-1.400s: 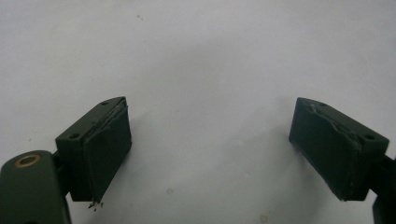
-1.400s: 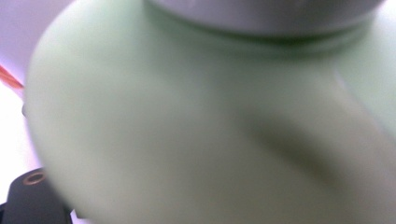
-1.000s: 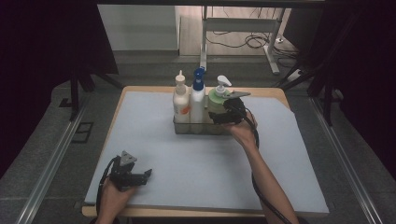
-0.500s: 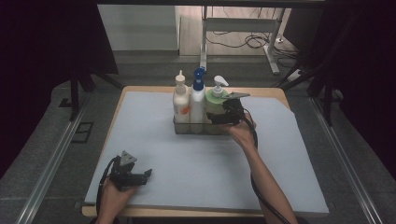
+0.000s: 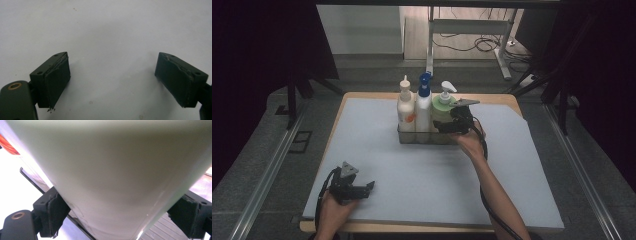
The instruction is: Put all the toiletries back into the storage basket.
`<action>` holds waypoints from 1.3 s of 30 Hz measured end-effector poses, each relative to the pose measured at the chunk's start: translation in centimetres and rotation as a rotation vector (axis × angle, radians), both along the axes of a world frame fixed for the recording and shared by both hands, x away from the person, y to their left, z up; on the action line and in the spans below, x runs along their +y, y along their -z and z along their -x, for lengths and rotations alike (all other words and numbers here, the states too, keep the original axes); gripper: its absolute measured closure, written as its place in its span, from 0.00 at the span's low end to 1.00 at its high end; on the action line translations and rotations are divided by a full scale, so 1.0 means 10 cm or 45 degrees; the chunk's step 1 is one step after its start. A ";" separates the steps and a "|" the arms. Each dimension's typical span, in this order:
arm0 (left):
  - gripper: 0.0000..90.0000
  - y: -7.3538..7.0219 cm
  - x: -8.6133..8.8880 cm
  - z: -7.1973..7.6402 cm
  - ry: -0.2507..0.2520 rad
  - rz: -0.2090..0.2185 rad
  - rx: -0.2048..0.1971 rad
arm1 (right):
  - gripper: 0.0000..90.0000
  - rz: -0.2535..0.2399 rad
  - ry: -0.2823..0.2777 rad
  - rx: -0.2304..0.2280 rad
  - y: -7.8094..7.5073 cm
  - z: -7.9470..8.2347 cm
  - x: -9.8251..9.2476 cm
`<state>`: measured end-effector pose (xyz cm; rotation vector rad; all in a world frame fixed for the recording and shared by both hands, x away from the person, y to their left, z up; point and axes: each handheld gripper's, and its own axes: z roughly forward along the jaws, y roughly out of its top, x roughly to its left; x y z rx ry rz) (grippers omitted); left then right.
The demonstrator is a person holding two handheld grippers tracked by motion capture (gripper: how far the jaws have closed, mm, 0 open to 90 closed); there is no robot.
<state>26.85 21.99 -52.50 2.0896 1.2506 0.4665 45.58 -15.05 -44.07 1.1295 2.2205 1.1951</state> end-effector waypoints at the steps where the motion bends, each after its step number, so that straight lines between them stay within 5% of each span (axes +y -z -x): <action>1: 0.14 0.00 0.00 0.00 0.000 0.000 0.000 | 0.12 0.011 -0.002 -0.005 -0.01 0.00 0.00; 5: 0.14 0.00 0.00 0.00 0.000 0.000 0.000 | 0.11 0.050 -0.009 -0.027 -0.03 0.02 0.01; 23: 0.14 0.00 0.00 0.00 0.000 -0.001 0.000 | 0.01 0.009 -0.064 0.016 -0.13 0.11 -0.17; 39: 0.14 0.00 0.00 0.00 0.000 -0.002 -0.001 | 0.00 0.034 -0.098 0.006 -0.20 0.31 -0.27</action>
